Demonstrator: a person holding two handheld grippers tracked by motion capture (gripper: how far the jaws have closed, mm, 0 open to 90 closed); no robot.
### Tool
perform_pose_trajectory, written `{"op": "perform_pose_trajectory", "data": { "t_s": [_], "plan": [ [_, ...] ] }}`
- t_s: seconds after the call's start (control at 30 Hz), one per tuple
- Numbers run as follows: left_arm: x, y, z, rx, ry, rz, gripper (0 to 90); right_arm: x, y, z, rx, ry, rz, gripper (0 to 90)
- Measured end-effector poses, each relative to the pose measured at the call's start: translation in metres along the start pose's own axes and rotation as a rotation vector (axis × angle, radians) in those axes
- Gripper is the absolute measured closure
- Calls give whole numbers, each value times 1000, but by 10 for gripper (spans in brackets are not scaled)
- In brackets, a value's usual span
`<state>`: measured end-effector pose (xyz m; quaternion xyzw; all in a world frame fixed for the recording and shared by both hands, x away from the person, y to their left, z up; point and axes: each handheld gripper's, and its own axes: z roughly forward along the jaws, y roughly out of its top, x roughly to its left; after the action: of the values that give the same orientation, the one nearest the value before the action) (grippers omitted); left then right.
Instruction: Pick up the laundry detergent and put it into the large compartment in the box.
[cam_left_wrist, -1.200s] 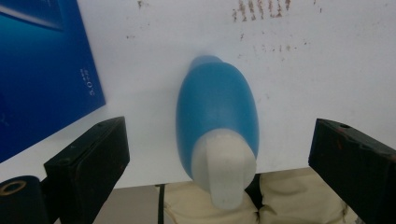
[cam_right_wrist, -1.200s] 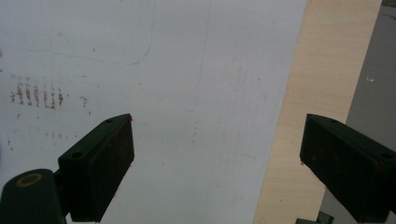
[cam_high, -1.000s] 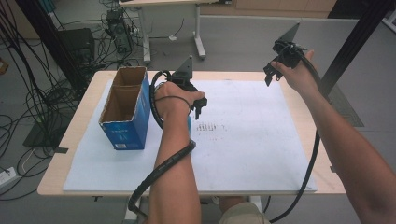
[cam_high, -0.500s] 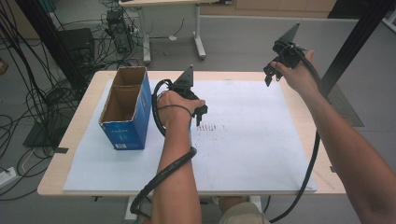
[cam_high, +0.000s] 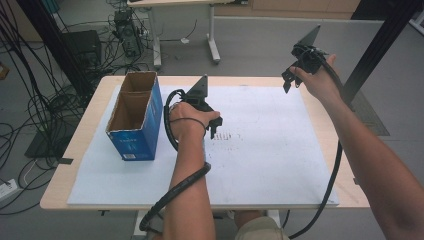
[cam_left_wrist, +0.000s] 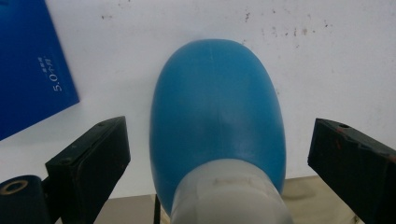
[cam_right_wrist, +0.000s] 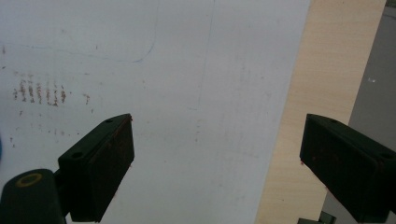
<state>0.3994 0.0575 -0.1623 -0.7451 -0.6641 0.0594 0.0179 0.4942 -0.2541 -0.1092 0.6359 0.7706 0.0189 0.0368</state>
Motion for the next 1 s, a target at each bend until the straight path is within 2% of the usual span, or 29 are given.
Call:
{"op": "perform_pose_trajectory", "data": {
  "t_s": [1.0],
  "plan": [
    [-8,-2,2,0,14,13,62,-1,-3,-3,-2,7,1,102]
  ]
}}
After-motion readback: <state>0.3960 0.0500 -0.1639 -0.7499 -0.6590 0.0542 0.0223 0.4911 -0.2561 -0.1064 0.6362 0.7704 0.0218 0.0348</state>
